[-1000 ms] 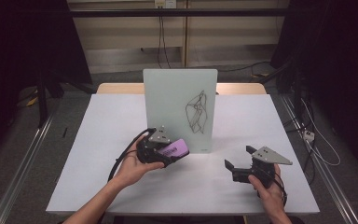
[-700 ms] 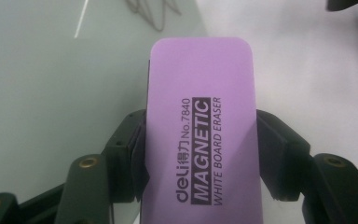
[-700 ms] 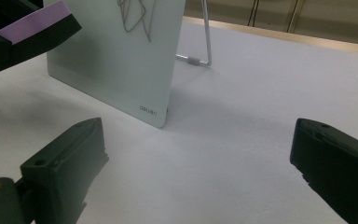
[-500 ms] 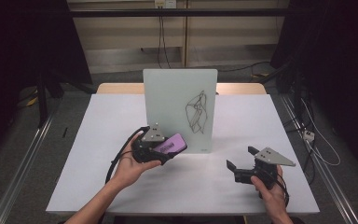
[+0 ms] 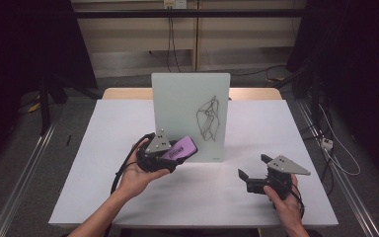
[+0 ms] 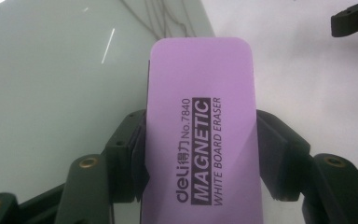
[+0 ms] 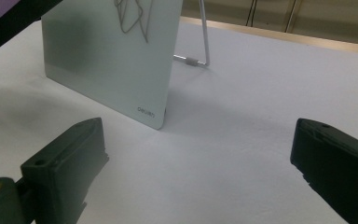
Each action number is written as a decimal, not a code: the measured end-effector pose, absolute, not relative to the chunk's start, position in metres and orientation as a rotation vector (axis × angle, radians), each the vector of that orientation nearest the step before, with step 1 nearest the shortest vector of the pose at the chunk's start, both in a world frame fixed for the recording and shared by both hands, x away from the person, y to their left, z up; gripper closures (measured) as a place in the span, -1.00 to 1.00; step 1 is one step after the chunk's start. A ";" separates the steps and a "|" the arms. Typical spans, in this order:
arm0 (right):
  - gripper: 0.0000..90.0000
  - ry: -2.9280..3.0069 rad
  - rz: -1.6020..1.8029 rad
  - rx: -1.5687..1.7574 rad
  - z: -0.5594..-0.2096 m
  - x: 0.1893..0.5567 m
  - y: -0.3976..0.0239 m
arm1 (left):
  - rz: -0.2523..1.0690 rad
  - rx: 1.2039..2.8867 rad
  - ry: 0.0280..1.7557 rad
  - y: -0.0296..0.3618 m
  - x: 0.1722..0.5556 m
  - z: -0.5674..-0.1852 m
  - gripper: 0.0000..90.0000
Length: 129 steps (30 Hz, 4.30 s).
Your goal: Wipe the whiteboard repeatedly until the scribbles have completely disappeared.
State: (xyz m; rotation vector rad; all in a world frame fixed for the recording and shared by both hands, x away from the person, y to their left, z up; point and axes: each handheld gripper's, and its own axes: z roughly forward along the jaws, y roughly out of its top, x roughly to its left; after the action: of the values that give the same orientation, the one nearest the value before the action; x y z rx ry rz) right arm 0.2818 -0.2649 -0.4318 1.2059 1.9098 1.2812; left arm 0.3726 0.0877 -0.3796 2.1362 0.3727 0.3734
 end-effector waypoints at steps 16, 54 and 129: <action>-0.94 1.908 1.278 1.202 -0.431 0.280 -0.266 | 0.508 2.081 0.323 0.069 0.365 -0.358 -0.09; -0.94 1.903 1.277 1.207 -0.431 0.280 -0.269 | 0.873 1.969 0.189 0.016 0.398 -0.314 -0.09; -0.94 1.906 1.273 1.212 -0.432 0.277 -0.269 | 0.843 2.048 0.129 -0.009 0.419 -0.323 -0.09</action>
State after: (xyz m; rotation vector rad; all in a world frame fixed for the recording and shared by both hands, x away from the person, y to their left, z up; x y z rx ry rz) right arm 0.2773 -0.2693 -0.4318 1.2122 1.9063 1.2733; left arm 0.4191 -0.0091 -0.3227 2.0482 0.1289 0.8429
